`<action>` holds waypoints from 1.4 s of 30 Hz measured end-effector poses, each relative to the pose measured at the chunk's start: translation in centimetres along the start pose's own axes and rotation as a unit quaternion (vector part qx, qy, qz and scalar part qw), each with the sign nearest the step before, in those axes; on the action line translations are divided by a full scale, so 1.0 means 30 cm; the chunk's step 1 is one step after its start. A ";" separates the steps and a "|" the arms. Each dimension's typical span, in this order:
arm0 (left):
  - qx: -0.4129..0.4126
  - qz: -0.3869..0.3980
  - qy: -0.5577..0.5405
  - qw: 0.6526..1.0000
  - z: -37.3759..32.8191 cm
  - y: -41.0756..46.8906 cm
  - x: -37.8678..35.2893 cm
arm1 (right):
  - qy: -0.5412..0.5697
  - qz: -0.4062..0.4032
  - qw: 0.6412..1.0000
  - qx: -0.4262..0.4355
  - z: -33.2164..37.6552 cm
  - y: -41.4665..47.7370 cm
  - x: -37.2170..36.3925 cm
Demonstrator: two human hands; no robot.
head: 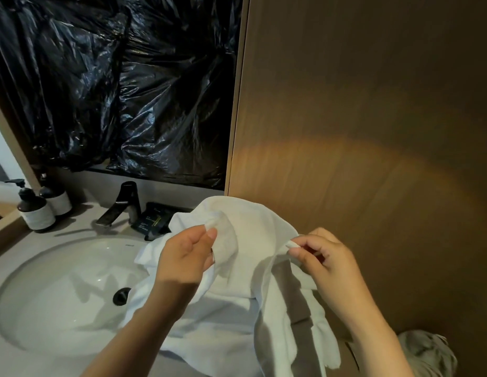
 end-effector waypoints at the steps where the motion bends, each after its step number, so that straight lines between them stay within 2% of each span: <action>1: -0.005 0.001 0.012 1.000 -0.004 0.004 -0.008 | 0.000 0.001 1.000 0.005 0.007 0.000 0.008; 6: -0.045 0.002 0.080 0.996 -0.084 0.013 -0.068 | 0.029 -0.035 0.997 0.065 0.081 0.032 0.070; 10: -0.103 0.050 0.085 0.990 -0.194 0.029 -0.134 | 0.048 -0.044 0.993 0.103 0.146 0.085 0.120; 13: -0.143 0.097 0.082 0.982 -0.255 0.036 -0.172 | 0.050 -0.090 0.985 0.141 0.202 0.107 0.159; 17: -0.109 0.176 0.036 0.978 -0.278 0.042 -0.212 | 0.022 -0.143 0.969 0.199 0.252 0.111 0.206; 19: -0.085 0.199 0.024 0.976 -0.276 0.043 -0.225 | 0.013 -0.129 0.975 0.182 0.252 0.112 0.214; 23: -0.066 0.224 0.018 0.972 -0.252 0.034 -0.226 | -0.008 -0.049 0.992 0.119 0.215 0.104 0.185; 31: -0.064 0.254 0.005 0.965 -0.219 0.018 -0.198 | -0.001 -0.092 0.989 0.113 0.201 0.096 0.120; 38: -0.048 0.263 0.001 0.964 -0.205 0.018 -0.171 | 0.005 -0.098 0.988 0.116 0.198 0.103 0.084; 42: -0.085 0.212 0.077 0.970 -0.193 0.011 -0.164 | 0.015 -0.101 0.989 0.111 0.208 0.106 0.063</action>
Point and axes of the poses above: each hand's wrist, its own y-axis towards the middle knuckle, its own x-axis out of the back of the hand, z = x × y, the point moved 1 cm from there along y, towards the middle knuckle, and after that the axes turned 6 degrees about x, right-handed, at the moved point
